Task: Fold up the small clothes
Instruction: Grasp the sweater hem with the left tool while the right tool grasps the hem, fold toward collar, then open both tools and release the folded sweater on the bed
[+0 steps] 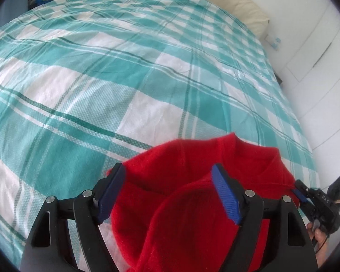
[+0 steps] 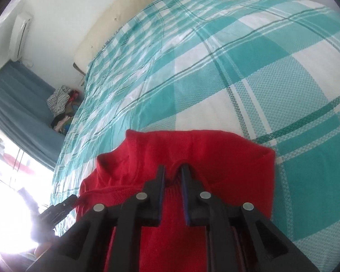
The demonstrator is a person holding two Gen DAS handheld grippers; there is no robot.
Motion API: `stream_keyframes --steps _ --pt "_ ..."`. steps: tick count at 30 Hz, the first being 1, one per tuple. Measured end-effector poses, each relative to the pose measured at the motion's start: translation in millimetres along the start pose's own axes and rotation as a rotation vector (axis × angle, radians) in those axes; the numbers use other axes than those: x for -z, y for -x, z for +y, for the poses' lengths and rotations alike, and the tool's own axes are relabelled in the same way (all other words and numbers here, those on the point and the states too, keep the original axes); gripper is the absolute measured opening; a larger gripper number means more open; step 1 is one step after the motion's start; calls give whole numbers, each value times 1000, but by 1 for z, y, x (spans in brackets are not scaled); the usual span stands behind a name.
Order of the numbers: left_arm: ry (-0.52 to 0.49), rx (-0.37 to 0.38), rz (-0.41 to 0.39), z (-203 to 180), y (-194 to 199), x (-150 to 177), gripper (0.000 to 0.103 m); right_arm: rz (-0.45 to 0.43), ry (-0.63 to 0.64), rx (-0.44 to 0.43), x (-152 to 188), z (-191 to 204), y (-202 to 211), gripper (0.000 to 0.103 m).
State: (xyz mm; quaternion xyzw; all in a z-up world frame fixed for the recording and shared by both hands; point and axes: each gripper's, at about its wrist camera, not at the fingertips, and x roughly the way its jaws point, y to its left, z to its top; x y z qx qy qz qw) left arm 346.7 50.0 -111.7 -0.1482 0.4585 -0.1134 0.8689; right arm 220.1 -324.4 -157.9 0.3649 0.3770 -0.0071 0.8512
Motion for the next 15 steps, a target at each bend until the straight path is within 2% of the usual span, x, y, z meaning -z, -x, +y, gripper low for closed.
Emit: stream_keyframes --steps 1,3,6,9,11,13,14,15 --pt "8 -1 -11 3 8 -2 83 -19 -18 3 -1 0 6 32" --pt "-9 15 -31 6 24 -1 86 -26 19 7 1 7 20 35" --pt "-116 44 -30 -6 43 17 89 32 207 14 20 33 34 35" --pt "-252 89 16 -23 46 57 98 133 382 -23 62 50 38 36" --pt "-342 37 79 -29 33 86 98 190 467 31 92 45 32 37" --pt "-402 -77 138 -24 20 111 97 216 513 124 110 27 27 37" --pt "-399 -113 147 -17 21 118 92 200 511 141 114 18 32 36" --pt "-369 -103 144 -10 28 123 92 181 498 151 115 14 42 35"
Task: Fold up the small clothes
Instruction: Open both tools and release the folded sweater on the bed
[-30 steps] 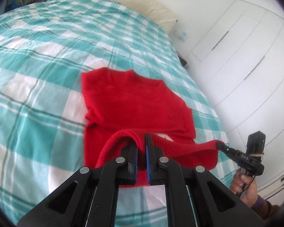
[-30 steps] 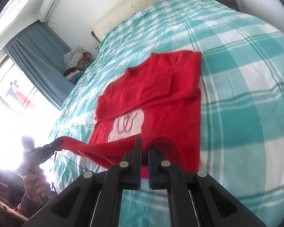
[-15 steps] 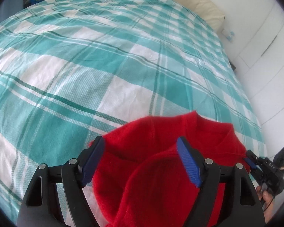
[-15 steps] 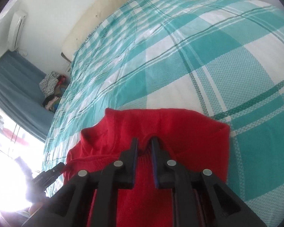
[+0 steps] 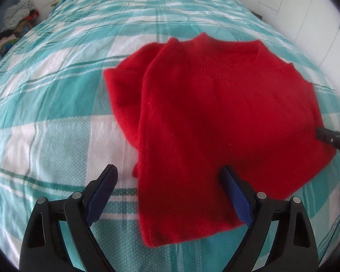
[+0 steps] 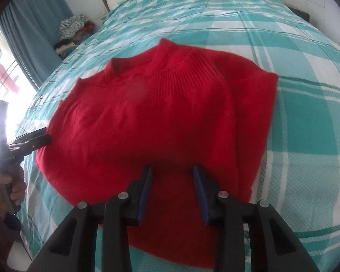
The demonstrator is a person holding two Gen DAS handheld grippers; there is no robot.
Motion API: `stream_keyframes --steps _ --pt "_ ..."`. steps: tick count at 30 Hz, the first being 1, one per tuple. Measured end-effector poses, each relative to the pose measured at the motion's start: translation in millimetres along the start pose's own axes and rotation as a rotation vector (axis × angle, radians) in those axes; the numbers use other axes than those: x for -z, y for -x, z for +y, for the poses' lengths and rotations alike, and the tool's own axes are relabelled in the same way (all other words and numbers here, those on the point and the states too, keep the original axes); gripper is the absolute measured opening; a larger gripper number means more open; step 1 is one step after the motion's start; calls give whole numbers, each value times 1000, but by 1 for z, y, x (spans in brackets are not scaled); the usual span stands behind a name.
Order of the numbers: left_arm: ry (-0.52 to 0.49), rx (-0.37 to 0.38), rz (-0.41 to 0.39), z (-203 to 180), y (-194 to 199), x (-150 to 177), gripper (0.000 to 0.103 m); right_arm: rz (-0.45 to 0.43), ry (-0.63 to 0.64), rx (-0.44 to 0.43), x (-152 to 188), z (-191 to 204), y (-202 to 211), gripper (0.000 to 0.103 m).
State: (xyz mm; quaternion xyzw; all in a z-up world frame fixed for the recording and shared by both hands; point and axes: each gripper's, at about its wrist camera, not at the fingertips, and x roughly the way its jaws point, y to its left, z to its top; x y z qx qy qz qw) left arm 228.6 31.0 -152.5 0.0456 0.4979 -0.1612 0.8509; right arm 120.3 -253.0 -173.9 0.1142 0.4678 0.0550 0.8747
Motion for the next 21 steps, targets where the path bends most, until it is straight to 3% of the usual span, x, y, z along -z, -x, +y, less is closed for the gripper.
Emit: stream_keyframes --steps 3,7,11,13,15,21 --pt "75 34 -42 10 33 24 95 -43 11 38 7 5 37 37" --pt "88 -28 -32 -3 58 57 99 -67 103 105 28 29 70 57" --pt "91 -53 19 -18 38 88 100 -15 118 164 71 39 59 57" --pt "55 -112 -24 -28 25 102 102 -2 119 192 93 37 41 58" --pt "13 -145 -133 -34 23 115 103 -90 141 215 109 38 39 62" --pt "22 -141 -125 -32 18 110 103 -135 155 249 113 37 33 68"
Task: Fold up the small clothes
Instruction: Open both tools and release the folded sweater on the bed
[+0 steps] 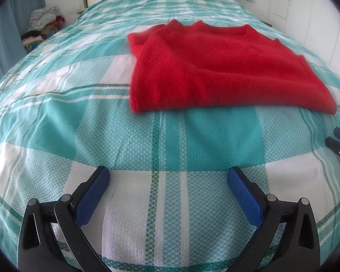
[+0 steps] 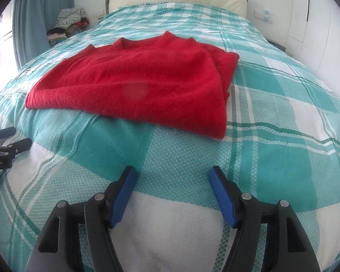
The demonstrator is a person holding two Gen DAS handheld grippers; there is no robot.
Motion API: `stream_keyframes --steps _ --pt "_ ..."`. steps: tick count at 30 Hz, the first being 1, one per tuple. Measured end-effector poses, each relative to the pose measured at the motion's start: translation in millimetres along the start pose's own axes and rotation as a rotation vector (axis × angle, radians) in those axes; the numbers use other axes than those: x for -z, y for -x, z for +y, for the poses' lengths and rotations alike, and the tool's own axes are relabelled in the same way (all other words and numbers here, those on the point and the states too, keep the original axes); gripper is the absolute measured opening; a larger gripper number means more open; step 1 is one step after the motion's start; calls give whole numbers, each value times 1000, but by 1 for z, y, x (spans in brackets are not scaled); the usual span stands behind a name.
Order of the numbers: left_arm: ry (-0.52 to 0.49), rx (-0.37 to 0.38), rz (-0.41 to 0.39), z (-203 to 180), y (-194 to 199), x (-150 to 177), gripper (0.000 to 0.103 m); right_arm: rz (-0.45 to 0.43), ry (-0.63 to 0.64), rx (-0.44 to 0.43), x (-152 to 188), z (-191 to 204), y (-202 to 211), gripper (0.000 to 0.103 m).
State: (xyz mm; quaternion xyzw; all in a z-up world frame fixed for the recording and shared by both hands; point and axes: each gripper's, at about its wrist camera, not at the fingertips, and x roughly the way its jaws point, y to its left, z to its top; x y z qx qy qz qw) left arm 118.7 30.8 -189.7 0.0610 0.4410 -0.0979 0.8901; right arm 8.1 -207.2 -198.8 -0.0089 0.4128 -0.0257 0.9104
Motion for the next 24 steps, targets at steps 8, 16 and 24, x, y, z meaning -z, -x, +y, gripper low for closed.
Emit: stream_keyframes --steps 8,16,24 --pt "-7 -10 8 -2 2 3 103 1 3 7 -1 0 -1 70" --pt "-7 -11 10 -2 4 4 103 6 13 27 -2 5 -3 72" --pt "2 -18 38 -1 9 -2 103 9 20 46 -3 6 -4 75"
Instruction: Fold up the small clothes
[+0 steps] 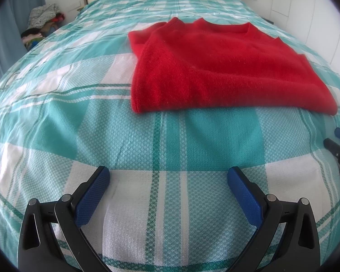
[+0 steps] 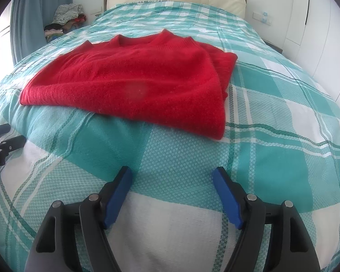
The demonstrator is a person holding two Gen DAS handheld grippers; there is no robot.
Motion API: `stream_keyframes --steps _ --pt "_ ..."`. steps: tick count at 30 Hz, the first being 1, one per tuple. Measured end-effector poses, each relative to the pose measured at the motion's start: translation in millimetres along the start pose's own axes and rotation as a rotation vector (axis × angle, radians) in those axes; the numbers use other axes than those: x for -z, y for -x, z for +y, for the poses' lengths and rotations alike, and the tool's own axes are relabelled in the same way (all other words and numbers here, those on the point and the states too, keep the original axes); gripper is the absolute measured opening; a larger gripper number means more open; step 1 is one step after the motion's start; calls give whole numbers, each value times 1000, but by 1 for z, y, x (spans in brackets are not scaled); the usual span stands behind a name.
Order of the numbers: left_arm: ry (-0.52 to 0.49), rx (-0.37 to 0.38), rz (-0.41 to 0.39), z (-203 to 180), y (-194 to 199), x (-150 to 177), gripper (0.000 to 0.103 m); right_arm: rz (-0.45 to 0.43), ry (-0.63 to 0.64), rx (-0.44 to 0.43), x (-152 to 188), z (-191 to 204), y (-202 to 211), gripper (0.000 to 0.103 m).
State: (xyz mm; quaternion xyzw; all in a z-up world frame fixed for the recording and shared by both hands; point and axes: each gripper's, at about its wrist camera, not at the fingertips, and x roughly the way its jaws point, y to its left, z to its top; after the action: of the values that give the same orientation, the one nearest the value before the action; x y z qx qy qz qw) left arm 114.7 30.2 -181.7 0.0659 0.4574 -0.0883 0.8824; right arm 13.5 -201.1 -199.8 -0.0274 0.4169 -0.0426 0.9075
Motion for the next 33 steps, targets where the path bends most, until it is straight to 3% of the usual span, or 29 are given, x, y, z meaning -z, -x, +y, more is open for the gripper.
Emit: stream_keyframes --steps 2,5,7,10,15,20,22,23,25,30,33 --pt "15 -21 10 5 9 -7 102 9 -4 -14 -2 -2 1 75" --pt "66 -60 -57 30 34 -20 102 54 -55 -108 -14 -18 11 75" --pt "114 -94 -112 57 48 -28 102 21 -125 -176 -29 -35 25 75" --pt "180 -174 -127 99 54 -33 102 -52 -214 -227 -66 -66 31 75" --pt "255 -211 -76 135 54 -10 102 -19 -410 -336 -112 -119 -26 75" --pt "261 -160 -47 128 60 20 102 77 -516 -453 -119 -123 -84 75" --pt "250 -138 -22 121 58 30 102 93 -453 -475 -122 -108 -90 61" --pt "245 -127 -7 118 56 34 102 132 -420 -436 -124 -101 -92 14" --pt "233 -112 10 111 52 37 102 130 -430 -408 -132 -92 -79 11" --pt "195 -94 -18 101 44 41 102 54 -361 -513 -184 -37 -19 11" --pt "205 -93 -27 102 36 46 102 52 -292 -563 -218 15 -10 11"
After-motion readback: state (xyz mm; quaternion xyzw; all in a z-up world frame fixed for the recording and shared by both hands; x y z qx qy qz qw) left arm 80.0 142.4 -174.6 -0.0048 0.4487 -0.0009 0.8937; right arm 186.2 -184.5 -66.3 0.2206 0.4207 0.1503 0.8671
